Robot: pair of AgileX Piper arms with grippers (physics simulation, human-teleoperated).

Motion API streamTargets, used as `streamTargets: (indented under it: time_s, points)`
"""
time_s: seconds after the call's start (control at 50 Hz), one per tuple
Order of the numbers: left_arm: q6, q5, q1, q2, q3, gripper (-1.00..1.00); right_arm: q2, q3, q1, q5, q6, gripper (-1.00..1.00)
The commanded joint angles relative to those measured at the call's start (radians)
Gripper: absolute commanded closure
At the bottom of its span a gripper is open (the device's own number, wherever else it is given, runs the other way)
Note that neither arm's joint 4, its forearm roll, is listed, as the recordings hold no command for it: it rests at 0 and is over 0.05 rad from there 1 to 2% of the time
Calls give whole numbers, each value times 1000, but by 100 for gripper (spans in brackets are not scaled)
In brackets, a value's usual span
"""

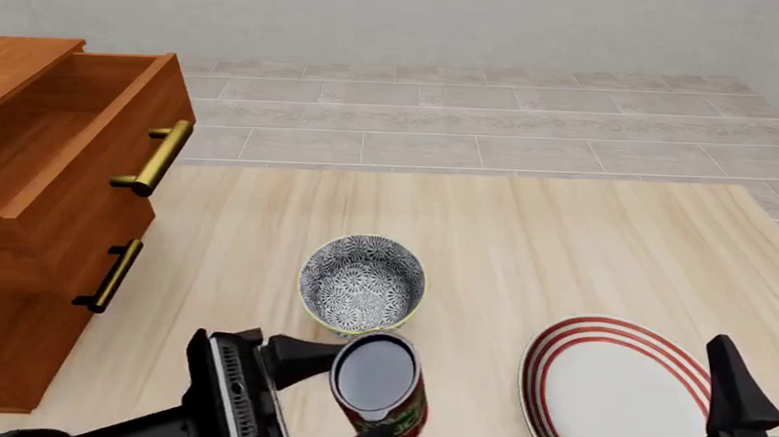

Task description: Put the ketchup in the top drawer of the cabinet.

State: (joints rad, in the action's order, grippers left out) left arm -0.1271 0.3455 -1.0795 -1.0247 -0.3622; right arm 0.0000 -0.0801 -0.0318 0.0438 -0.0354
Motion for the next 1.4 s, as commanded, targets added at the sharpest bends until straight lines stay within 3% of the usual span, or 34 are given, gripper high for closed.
streamTargets:
  time_s: [0.02,0.4,0.5,0.56,0.66,0.7,1.08,1.22,1.4]
  points:
    - [-5,-154,43,205,5,100,0,10,4,0,-7,-100]
    - [28,-400,164,407,-34,100,0,-3,7,11,-4,-100]
    - [31,-505,264,493,-51,100,0,6,17,0,-5,-100]
    - [-18,-549,257,535,-76,100,0,8,20,0,-4,-100]
    - [-17,-665,292,623,-155,100,0,8,28,2,-6,-100]
    - [34,-712,296,630,-202,100,0,1,31,9,-7,-100]
    - [-70,-1012,402,679,-427,100,0,10,64,1,-8,-100]
    - [-96,-1051,452,641,-529,100,0,7,62,2,-3,-100]
    - [-131,-1073,491,616,-565,100,0,7,61,3,-4,-100]
